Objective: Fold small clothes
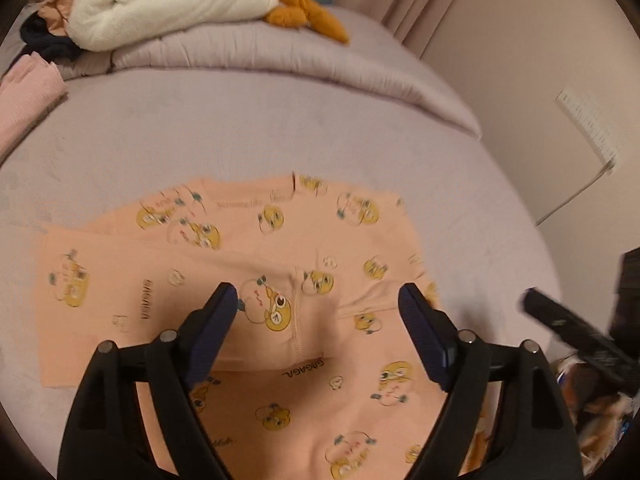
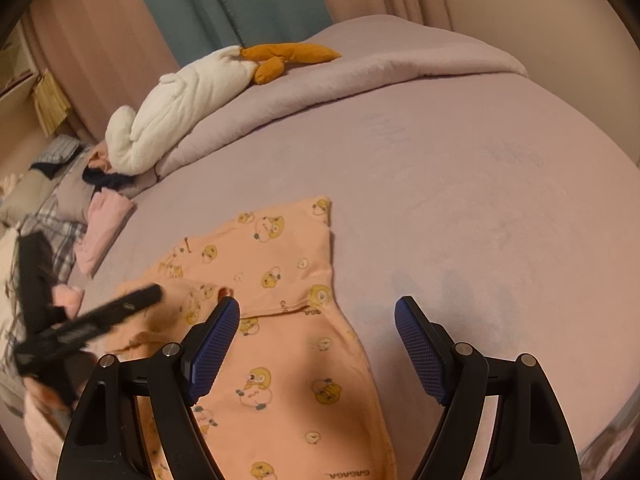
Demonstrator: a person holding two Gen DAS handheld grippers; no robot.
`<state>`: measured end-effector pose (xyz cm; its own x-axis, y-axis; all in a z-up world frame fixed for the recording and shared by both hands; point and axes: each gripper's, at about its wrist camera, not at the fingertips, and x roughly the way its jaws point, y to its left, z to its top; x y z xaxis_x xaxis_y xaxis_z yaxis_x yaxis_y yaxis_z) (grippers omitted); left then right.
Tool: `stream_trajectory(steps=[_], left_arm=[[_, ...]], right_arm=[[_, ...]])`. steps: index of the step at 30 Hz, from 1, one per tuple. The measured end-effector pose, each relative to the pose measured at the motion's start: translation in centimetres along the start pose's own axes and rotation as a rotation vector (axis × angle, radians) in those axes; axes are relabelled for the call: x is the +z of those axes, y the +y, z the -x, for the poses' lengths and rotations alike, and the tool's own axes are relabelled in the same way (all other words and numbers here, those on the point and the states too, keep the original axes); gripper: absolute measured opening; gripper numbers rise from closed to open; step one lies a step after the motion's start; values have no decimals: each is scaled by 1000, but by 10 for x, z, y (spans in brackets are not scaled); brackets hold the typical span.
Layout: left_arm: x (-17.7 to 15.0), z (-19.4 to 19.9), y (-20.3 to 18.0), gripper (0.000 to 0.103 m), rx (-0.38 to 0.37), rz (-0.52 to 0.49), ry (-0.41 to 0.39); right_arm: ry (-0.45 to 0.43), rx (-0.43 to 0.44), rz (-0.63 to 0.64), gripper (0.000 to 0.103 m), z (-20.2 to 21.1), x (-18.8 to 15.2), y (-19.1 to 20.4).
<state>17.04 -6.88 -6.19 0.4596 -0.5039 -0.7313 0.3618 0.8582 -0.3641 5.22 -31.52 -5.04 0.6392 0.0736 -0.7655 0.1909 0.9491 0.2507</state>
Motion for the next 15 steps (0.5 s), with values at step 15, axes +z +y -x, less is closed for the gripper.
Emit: stream_trajectory(steps=[15], left_arm=[[-42,62,107,83,326,218,-58]], right_arm=[[230,135,237,80,-91,19,78]])
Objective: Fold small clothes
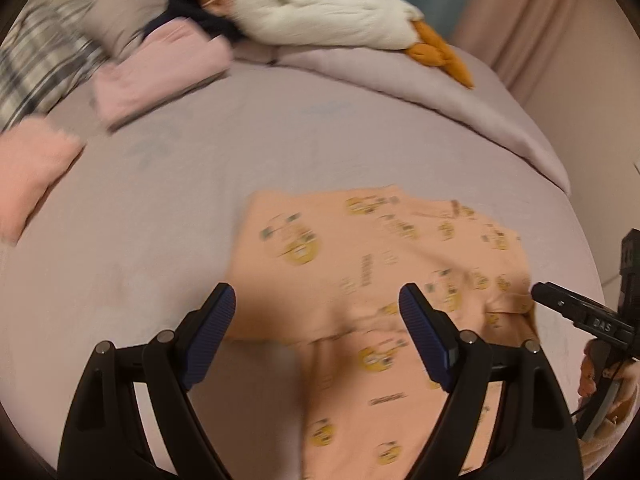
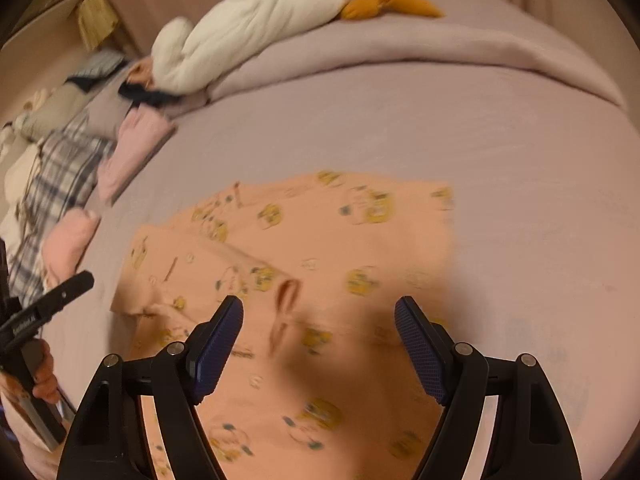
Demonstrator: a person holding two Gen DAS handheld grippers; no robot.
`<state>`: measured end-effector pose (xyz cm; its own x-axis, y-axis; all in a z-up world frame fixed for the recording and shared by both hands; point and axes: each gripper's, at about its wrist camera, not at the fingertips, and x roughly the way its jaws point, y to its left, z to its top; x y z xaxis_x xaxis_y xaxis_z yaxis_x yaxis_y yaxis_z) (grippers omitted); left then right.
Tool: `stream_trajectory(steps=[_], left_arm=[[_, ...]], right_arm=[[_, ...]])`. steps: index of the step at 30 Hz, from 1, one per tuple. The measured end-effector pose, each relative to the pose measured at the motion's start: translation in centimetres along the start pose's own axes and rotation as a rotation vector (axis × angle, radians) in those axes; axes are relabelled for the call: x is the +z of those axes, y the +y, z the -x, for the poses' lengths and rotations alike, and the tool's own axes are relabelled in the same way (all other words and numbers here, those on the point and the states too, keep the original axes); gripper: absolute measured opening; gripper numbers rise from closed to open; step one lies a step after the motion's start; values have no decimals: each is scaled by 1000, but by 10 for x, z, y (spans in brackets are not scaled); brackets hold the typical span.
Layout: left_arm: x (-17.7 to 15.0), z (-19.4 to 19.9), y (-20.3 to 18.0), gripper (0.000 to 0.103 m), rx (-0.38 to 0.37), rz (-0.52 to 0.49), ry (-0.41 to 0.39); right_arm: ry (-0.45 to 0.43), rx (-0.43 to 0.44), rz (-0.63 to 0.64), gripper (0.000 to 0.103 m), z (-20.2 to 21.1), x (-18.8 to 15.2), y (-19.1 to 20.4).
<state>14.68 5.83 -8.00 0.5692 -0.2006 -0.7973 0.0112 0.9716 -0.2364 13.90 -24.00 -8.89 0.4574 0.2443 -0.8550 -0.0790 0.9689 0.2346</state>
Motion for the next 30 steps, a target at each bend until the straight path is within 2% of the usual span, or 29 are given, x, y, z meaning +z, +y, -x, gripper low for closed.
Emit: stream_trajectory(steps=[3,6,10,13,15,20,23,27,30], left_arm=[[-11,-1,23,83,28,49,16],[-19,0,34,83,38,79,27],[-27,1,44,83,47,111,37],[-30,2,47,83,45,120,40],[-32,3,46,83,47,120,38],[-34,8,39,83,52,101,24],[-34,8,35,83,69,89,18],[-36,5,30,83,65,79,28],[-38,2,25,83,70,67,41]], right_arm=[[46,14,31,70,-25,3,15],[99,38,28,67,-53,1,24],[126,19,47,43,-73,-4,32],[92,21,75,6,-68,-2,37],[70,44,50,6,-58,1,34],[-56,43,40,5,-8,19,17],[-115,-11,33,5,14,34,0],[-113,-50,-8,5,20,48,-25],[-81,-114,-25,5,6,48,-36]])
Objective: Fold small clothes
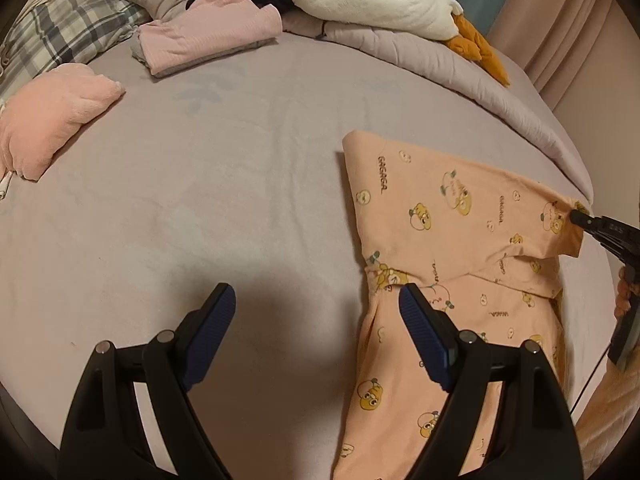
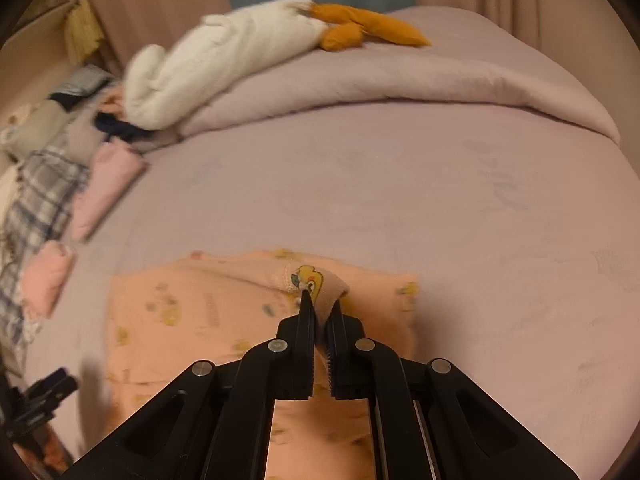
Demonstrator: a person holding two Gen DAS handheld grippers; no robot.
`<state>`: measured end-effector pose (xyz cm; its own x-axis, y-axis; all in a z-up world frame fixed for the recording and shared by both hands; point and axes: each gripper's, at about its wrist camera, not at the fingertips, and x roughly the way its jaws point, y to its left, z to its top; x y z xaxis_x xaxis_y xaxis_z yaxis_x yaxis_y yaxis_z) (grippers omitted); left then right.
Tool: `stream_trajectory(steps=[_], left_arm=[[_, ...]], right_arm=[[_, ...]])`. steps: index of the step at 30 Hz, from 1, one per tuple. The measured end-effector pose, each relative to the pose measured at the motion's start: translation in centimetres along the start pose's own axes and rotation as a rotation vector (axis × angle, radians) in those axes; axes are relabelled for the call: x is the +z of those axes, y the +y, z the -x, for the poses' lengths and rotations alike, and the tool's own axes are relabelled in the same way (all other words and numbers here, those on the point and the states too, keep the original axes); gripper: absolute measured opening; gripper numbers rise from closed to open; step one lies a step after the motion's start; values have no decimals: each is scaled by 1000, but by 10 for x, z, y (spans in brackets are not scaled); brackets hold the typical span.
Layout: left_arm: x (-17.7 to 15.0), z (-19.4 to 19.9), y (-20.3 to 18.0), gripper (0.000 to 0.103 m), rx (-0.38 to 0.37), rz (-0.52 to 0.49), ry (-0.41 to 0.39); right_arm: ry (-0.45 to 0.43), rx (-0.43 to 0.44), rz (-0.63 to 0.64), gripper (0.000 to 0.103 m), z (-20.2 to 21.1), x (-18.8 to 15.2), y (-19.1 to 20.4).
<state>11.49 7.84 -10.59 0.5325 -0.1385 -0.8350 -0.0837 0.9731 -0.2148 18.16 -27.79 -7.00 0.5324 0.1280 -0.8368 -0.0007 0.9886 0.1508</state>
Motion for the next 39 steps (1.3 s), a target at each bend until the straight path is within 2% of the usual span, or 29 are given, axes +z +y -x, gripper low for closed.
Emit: stream_trajectory(steps=[6,9,10,11,15,22,25,29,31,34,39], left_arm=[[-5,-3,-8,83,2,-21,21],[-8,-2,-12,83,0,-30,28],[-10,0,-13,83,-3,-34,31],[-12,1,-14,83,-4,-37,31],[-20,10,-18,83,-21,-44,29],[-28,47,-18,83,-16,-53,-26],[-35,72,-13,84,-43,-49,-55],[-52,100,-7,84,-54,-50,-82],[-67,105,-5,84,-74,-61,-69],[-92,101,-6,84,-77,-74,-23],[-132,75,-13,83,-85,-92,72]], right_arm=[[94,-45,-75,6,-39,-9,-19],[109,-44,-110,37,-40,-14,-25],[99,-34,-115,53,-35,-16,-26],[87,-33,-109,59,-29,-17,-25],[23,-70,-40,59,8,-23,-22],[-136,-72,-40,59,107,-39,-39],[-206,-95,-39,60,149,-42,-42],[-284,-109,-16,72,205,-59,-46],[-304,-127,0,72,219,-70,-45],[-281,-134,29,73,223,-91,-42],[-124,-97,85,73,181,-140,-24]])
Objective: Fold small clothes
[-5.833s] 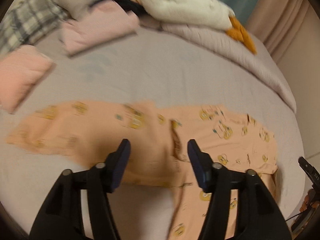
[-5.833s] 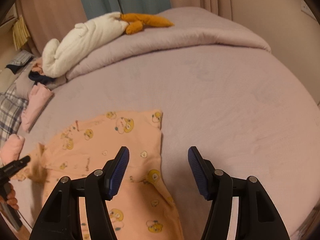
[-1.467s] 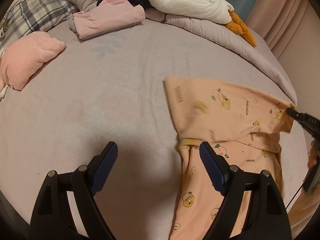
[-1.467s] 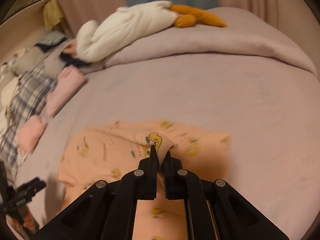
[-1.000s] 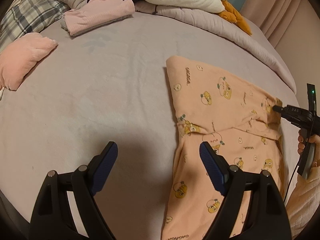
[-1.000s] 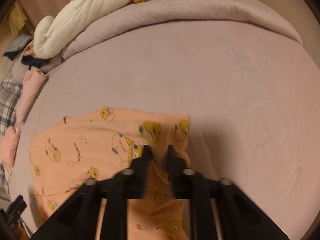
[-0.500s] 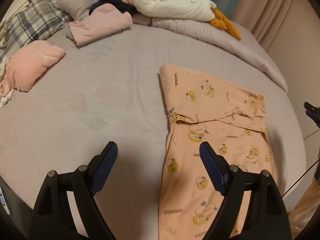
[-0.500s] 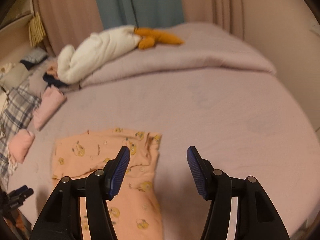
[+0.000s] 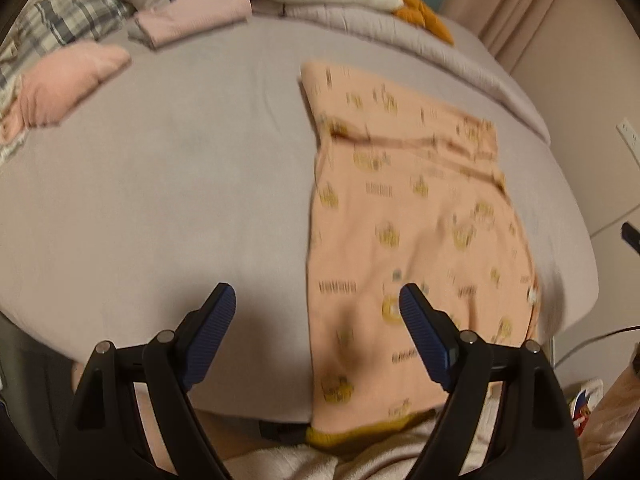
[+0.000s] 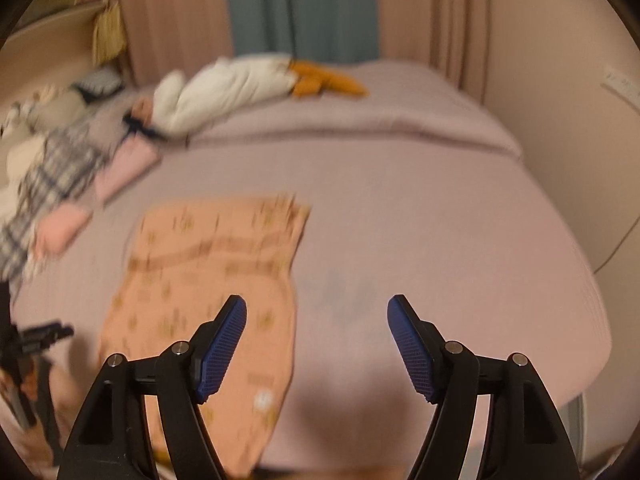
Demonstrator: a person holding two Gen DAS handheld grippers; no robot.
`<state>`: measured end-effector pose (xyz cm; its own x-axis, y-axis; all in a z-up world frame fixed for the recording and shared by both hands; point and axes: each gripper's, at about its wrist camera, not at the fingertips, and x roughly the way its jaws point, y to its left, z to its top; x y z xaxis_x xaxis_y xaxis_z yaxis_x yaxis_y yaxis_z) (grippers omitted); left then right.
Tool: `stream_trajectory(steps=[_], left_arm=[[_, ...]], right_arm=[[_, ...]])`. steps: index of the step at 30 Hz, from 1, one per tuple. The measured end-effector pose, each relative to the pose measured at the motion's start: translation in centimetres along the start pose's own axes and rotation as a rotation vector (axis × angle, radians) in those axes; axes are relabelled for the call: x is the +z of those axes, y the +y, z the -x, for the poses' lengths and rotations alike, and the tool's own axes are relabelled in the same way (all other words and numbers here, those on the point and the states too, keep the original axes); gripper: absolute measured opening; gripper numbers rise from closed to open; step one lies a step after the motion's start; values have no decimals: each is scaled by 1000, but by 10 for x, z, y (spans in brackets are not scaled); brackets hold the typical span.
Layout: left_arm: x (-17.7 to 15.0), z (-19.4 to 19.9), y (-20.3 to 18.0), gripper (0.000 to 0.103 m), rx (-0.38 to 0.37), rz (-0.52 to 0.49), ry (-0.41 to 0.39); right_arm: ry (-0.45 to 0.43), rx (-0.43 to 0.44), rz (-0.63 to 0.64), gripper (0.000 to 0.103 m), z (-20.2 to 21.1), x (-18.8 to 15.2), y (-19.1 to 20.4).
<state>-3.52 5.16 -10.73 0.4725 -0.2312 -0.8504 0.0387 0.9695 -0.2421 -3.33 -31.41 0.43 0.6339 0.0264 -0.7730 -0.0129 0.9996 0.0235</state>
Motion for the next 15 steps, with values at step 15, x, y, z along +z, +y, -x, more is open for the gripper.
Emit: stream_trajectory(steps=[15], left_arm=[[-26,-53,-17,53,23,-51,68]], right_arm=[[328,166,64,68,-88,-107,56]])
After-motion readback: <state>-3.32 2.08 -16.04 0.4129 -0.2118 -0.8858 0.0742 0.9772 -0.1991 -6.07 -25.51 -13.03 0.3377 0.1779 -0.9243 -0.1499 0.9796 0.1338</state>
